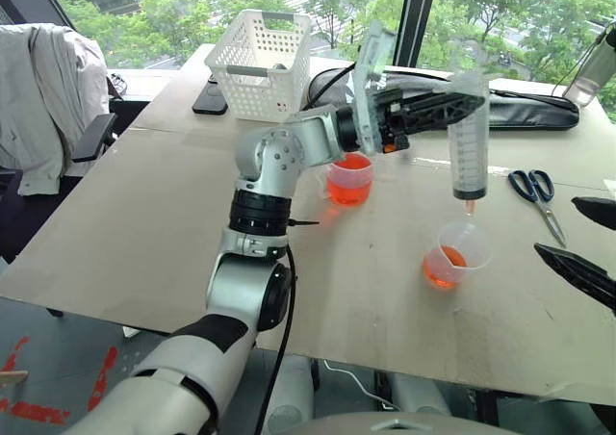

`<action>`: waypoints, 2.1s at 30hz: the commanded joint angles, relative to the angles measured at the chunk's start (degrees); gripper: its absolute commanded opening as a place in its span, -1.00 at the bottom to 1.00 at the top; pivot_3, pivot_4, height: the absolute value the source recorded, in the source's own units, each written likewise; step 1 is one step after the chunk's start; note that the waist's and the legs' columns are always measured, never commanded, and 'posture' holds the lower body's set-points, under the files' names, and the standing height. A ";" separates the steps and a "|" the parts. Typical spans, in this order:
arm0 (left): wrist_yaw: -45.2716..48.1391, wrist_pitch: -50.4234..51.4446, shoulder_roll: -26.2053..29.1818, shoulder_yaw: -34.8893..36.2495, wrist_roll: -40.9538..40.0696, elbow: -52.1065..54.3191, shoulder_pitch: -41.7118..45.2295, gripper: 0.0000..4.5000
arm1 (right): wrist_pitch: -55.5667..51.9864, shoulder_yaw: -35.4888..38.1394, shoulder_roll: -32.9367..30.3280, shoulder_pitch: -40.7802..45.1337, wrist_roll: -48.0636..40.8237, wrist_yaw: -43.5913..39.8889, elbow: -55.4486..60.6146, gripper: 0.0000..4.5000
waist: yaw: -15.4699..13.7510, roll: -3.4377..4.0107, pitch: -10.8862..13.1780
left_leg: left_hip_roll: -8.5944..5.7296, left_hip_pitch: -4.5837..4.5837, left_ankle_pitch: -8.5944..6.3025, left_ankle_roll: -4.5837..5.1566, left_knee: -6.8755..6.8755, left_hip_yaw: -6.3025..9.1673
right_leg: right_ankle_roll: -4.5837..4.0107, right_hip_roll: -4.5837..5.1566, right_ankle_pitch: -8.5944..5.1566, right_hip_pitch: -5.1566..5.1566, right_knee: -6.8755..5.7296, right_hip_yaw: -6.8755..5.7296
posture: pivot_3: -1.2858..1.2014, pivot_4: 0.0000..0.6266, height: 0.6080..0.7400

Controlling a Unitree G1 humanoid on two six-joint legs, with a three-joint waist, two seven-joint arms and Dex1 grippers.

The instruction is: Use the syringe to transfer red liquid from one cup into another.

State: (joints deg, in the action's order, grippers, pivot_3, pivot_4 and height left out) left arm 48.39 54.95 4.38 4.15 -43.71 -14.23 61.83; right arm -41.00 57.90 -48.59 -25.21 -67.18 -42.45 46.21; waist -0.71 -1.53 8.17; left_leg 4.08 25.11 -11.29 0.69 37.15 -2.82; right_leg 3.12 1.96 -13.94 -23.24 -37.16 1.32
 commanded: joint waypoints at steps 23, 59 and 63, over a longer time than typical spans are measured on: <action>-19.62 16.25 3.84 19.18 -18.08 0.86 2.51 -0.32 | 2.85 -8.98 -3.60 8.77 -1.54 6.32 1.07 0.98 | 0.22 0.01 0.19 | 0.00 0.04 0.00 0.00 -0.04 0.06 | 0.02 -0.01 0.07 -0.01 0.03 -0.05 | 0.03 -0.52 0.75; 21.88 0.56 34.59 -31.85 28.14 -48.01 15.17 0.13 | 13.06 -13.61 1.94 -0.89 13.74 -7.84 7.42 1.00 | -0.07 -0.44 0.61 | -0.02 0.69 0.00 -0.03 0.07 0.13 | -0.25 0.10 0.13 -0.55 -0.12 -0.29 | 0.03 -0.52 0.75; 23.30 -1.05 33.39 -29.36 31.55 -51.46 16.34 0.90 | 13.50 -12.79 3.21 -4.43 14.29 -7.49 9.42 1.00 | 0.25 -0.47 0.62 | 0.03 0.66 0.00 -0.03 0.07 0.14 | -0.24 0.05 0.14 -0.57 -0.17 -0.28 | 0.03 -0.52 0.75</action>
State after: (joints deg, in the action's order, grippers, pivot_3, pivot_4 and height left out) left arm 70.60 54.61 36.94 -27.17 -13.64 -64.85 75.62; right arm -28.59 43.22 -45.70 -29.10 -52.60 -50.34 54.04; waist -0.46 -2.00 8.80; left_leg 4.12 25.77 -11.29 0.67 37.23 -2.68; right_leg 2.88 2.01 -13.80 -23.81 -37.35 1.04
